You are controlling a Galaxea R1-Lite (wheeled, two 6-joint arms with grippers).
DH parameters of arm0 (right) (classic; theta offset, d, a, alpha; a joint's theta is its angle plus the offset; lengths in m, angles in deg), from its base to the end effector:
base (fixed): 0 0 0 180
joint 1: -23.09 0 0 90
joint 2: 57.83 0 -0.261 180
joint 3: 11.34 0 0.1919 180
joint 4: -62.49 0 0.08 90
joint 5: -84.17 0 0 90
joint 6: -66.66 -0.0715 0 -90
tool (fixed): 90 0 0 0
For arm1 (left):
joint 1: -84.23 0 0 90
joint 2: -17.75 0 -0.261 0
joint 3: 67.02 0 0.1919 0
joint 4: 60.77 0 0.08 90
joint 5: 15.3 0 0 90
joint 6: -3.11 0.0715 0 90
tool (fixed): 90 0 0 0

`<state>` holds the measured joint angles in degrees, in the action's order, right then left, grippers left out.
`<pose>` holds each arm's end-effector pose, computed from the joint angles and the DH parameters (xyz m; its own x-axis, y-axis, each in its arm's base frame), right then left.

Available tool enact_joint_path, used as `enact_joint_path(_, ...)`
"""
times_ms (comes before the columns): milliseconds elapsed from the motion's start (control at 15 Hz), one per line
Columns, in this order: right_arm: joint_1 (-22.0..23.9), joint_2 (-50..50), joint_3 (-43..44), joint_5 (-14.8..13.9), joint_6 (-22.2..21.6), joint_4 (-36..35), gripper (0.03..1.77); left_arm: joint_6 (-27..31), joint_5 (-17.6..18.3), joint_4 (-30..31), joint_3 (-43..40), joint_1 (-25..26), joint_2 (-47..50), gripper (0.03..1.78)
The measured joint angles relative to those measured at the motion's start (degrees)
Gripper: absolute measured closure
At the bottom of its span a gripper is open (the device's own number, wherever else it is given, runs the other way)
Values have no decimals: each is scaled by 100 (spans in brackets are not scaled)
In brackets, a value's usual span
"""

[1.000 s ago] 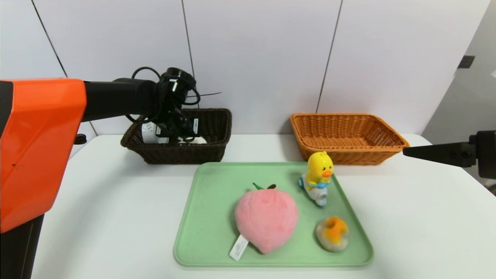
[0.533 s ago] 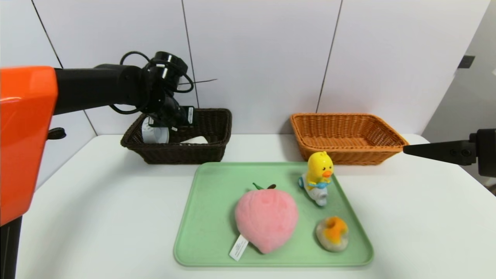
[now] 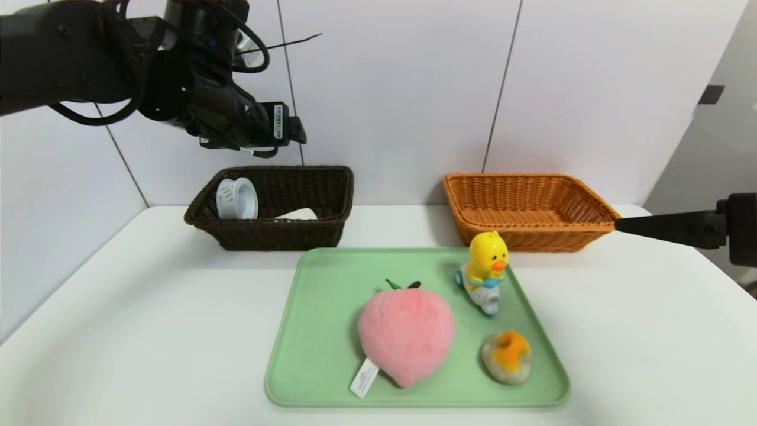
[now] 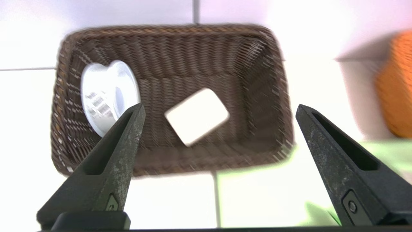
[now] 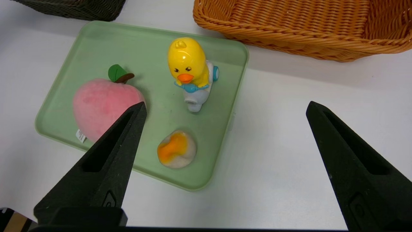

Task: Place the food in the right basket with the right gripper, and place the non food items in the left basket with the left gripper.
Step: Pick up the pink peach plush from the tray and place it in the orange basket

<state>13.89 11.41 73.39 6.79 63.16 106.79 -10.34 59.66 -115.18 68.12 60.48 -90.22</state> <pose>0.2183 0.0512 0.2231 0.8091 0.3524 -0.4703 -0.3153 0.9356 0.1586 0.3587 -0.1376 0.2677 0.8904 -0.1083 -0.4420 0.0755 0.9930 -0.0913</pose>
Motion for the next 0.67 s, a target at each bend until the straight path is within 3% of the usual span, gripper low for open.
enact_joint_path(333, -262, 2, 85, 41, 127, 2, 9, -863, -6, -1026, -388, -653, 751, 14)
enact_joint_path(667, -1406, 154, 367, -5, 157, 0, 9, -1028, 13, -1151, -1607, -1145, 1577, 12)
